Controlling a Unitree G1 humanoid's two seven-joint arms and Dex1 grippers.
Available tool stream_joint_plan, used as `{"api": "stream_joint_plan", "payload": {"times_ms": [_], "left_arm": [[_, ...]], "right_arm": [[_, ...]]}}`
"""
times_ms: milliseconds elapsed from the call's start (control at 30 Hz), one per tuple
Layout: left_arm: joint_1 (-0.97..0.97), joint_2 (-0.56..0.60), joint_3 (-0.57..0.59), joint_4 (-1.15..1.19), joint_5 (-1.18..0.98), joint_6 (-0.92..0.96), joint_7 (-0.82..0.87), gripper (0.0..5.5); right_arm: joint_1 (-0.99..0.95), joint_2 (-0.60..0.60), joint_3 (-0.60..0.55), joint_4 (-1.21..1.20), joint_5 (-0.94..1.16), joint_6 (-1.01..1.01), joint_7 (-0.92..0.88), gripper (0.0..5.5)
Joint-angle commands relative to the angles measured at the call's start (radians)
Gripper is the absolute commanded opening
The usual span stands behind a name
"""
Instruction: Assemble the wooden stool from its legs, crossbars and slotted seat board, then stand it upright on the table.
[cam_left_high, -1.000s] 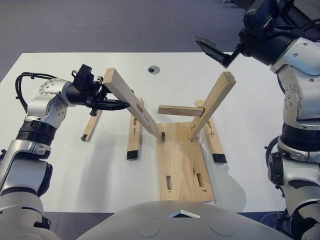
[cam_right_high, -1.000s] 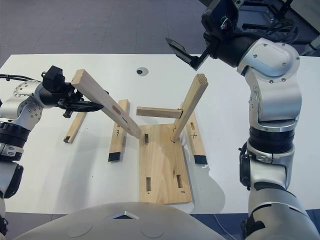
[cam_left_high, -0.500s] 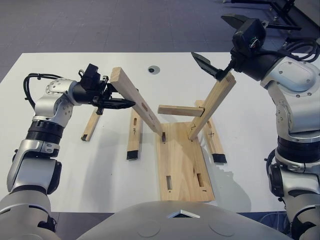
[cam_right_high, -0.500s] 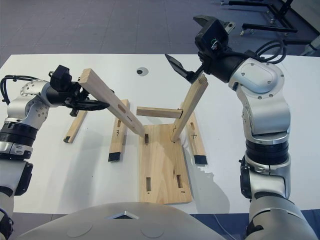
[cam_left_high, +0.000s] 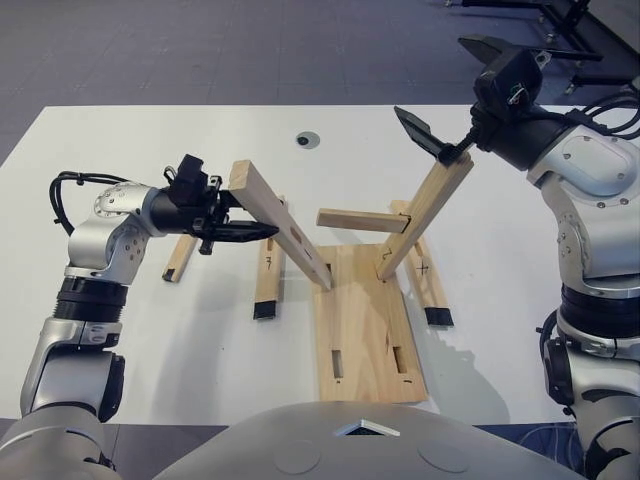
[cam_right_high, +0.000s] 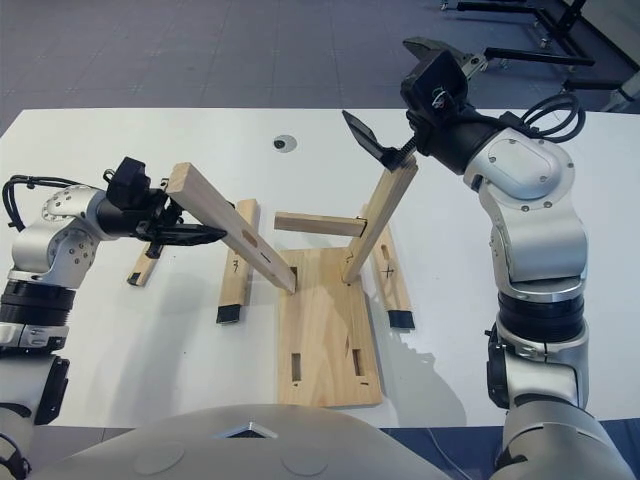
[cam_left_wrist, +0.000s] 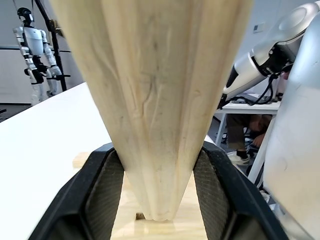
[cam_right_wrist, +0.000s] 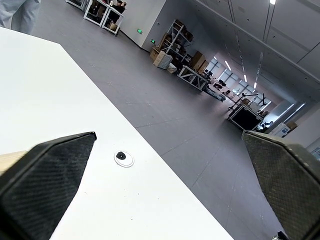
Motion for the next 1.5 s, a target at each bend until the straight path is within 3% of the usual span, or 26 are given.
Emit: {"api": "stream_joint_plan", "payload": {"times_ms": [33, 333, 600, 1033, 1233, 1500], "left_arm": [[-0.036, -0.009, 0.021, 0.046, 0.047, -0.027, 0.005, 2.02], [-0.067, -0.035, 0.0, 0.09, 0.111, -0.039, -0.038, 2.02], [-0.073, 0.02, -0.037, 0.019, 0.155, 0.018, -0.062, 2.02], [-0.21, 0.055, -0.087, -0.066, 0.212, 0.166, -0.017, 2.02], [-0.189, 0.065, -0.106, -0.15, 0.198, 0.307, 0.037, 2.02], [-0.18, 0.09, -0.122, -0.184, 0.255, 0.322, 0.131, 2.02]], "right_arm": [[0.007, -0.004, 0.001, -0.013, 0.008, 0.016, -0.005, 5.4], [0.006, 0.0, 0.015, -0.024, 0.017, 0.023, -0.004, 5.4], [0.01, 0.005, 0.019, -0.028, 0.014, 0.029, -0.009, 5.4], [0.023, 0.022, 0.034, -0.072, 0.016, 0.053, -0.039, 5.4], [0.029, 0.018, 0.023, -0.074, 0.015, 0.054, -0.048, 5.4], [0.034, 0.015, 0.017, -0.084, 0.015, 0.062, -0.056, 5.4]]}}
